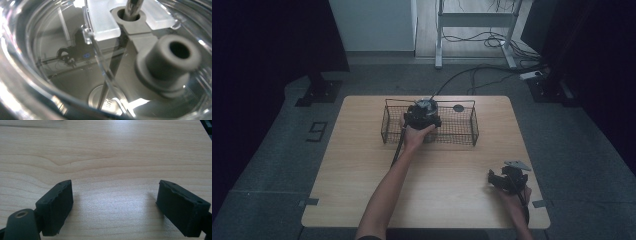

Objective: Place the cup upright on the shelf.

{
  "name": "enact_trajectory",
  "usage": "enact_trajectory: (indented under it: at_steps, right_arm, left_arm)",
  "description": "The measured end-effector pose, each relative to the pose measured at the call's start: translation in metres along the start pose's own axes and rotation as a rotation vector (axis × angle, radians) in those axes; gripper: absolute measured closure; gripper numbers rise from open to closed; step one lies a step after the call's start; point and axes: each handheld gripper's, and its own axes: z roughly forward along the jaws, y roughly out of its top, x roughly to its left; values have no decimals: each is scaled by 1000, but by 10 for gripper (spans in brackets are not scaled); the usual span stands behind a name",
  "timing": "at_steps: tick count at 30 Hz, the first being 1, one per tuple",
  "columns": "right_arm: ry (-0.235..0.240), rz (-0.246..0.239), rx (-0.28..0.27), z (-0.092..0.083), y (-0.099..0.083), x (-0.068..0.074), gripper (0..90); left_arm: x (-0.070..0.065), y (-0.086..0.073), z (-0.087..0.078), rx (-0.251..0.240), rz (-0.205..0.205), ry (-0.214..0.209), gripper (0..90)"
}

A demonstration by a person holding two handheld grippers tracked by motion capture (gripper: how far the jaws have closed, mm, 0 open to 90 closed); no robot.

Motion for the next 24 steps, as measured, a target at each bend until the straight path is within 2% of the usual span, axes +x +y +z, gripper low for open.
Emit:
enact_trajectory:
  at_steps: [4,7,12,16,17,24]
  right_arm:
    - [0,1,0,0,0,0,133]
    - [-1,1,0,0,0,0,133]
    - [-2,2,0,0,0,0,133]
    - [-2,2,1,0,0,0,133]
    - [-2,2,0,0,0,0,133]
    - [-2,2,1,0,0,0,133]
  left_arm:
    - [1,-4,0,-19,23,-16,31]
    - [0,-8,-1,-21,66,-17,33]
    - [1,-9,-1,-19,61,-21,33]
    - [-1,-8,-3,-25,53,-2,30]
    - [-1,-7,-5,-35,40,-10,26]
    - [0,-1,-17,-78,45,-32,17]
